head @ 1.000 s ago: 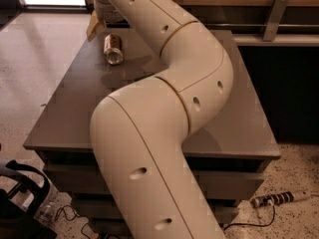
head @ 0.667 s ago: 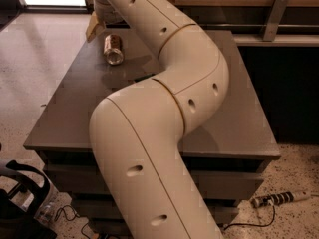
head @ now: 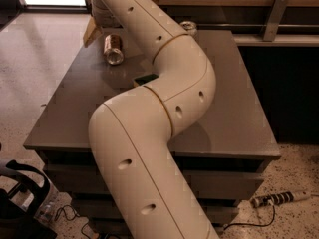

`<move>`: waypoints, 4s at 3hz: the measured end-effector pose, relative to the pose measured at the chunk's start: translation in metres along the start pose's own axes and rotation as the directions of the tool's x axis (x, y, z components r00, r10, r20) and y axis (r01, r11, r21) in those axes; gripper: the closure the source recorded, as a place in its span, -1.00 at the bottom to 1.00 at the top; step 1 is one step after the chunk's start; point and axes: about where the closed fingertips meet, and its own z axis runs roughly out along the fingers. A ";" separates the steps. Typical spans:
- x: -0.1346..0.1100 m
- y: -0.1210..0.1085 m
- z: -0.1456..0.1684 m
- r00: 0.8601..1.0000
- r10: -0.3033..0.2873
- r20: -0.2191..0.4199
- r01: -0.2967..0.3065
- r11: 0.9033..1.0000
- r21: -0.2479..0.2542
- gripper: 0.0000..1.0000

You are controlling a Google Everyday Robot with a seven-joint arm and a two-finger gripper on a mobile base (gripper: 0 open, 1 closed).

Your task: Place orange can upright

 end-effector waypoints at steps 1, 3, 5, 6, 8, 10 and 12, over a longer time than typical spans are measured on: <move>0.001 0.004 0.012 1.000 -0.005 -0.017 0.005 1.000 -0.017 -1.00; 0.000 0.007 0.026 1.000 -0.020 -0.023 0.019 0.999 -0.047 -1.00; -0.002 0.008 0.035 1.000 -0.026 -0.017 0.025 0.997 -0.078 -1.00; -0.001 0.009 0.041 0.999 -0.022 -0.027 0.020 0.997 -0.068 -0.62; -0.006 0.012 0.050 1.000 -0.019 -0.014 0.018 0.998 -0.066 0.28; -0.011 0.014 0.056 1.000 -0.020 0.001 0.020 0.997 -0.070 1.00; -0.019 0.007 0.037 0.999 -0.020 0.039 0.022 0.999 -0.032 1.00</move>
Offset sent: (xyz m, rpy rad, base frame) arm 0.0382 0.0049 0.0002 -0.0117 0.1059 0.0187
